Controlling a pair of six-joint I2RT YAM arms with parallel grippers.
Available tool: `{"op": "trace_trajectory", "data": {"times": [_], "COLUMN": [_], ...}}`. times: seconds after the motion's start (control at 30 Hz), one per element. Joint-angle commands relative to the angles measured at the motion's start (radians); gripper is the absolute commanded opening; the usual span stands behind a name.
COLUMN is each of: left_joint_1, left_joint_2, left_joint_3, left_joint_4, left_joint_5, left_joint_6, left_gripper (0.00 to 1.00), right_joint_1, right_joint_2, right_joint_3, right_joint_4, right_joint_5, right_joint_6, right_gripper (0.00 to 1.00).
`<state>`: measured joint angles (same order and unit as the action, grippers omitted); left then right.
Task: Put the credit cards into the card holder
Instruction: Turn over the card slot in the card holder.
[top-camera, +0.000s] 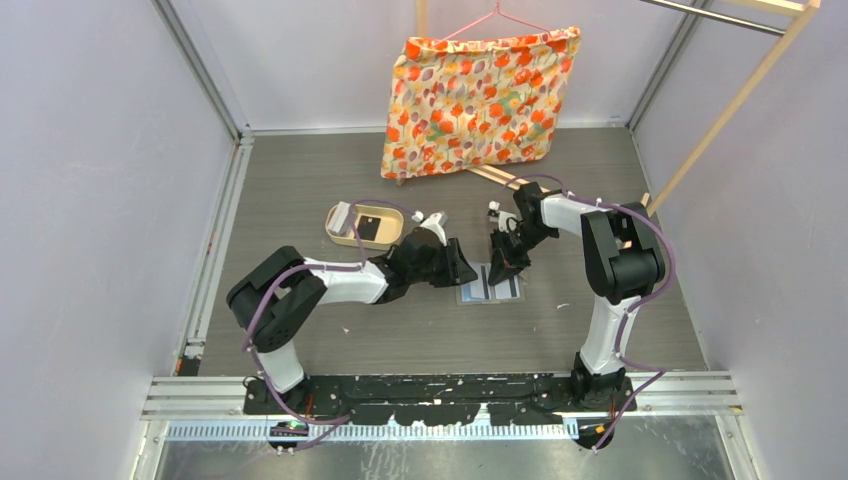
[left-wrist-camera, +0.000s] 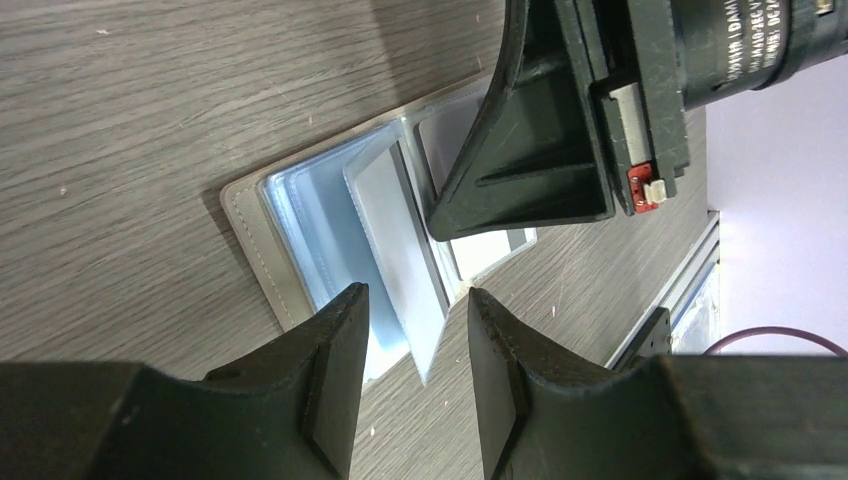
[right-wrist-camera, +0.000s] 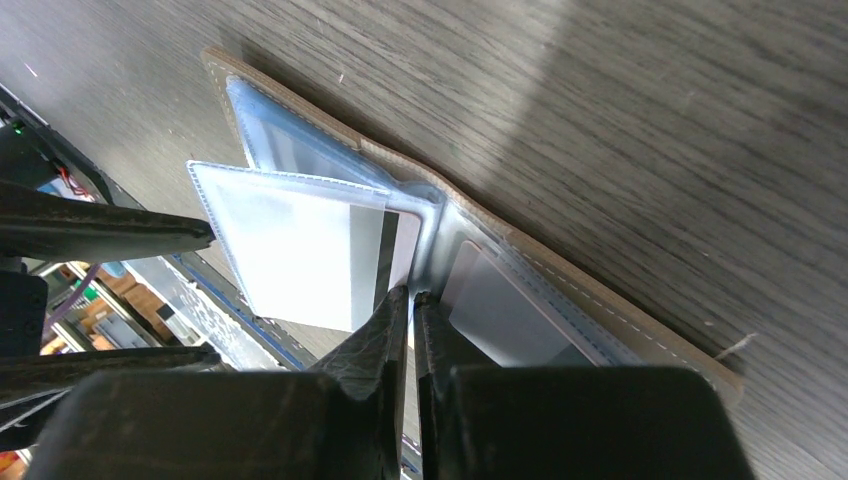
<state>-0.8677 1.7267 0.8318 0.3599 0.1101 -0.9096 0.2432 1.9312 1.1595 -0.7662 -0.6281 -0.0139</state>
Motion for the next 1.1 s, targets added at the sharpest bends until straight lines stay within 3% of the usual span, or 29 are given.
{"op": "trace_trajectory", "data": {"times": [0.0, 0.37, 0.87, 1.07], "left_joint_1": [-0.007, -0.010, -0.010, -0.010], "left_joint_2": [0.039, 0.076, 0.085, 0.087], "left_joint_3": [0.049, 0.075, 0.071, 0.090], "left_joint_4": [0.003, 0.008, 0.020, 0.013], "left_joint_5": [0.016, 0.031, 0.031, 0.048], "left_joint_6": [0.002, -0.013, -0.031, -0.028], "left_gripper": [0.42, 0.37, 0.13, 0.12], "right_joint_1": [0.006, 0.005, -0.033, -0.077], "right_joint_2": [0.001, -0.010, -0.188, -0.247], "right_joint_3": [0.028, 0.032, 0.072, 0.056], "right_joint_4": [-0.008, -0.014, -0.122, -0.128], "right_joint_5": [0.025, 0.013, -0.036, -0.018], "right_joint_6": [-0.017, -0.025, -0.191, -0.219], "right_gripper": [0.12, 0.12, 0.20, 0.21]}}
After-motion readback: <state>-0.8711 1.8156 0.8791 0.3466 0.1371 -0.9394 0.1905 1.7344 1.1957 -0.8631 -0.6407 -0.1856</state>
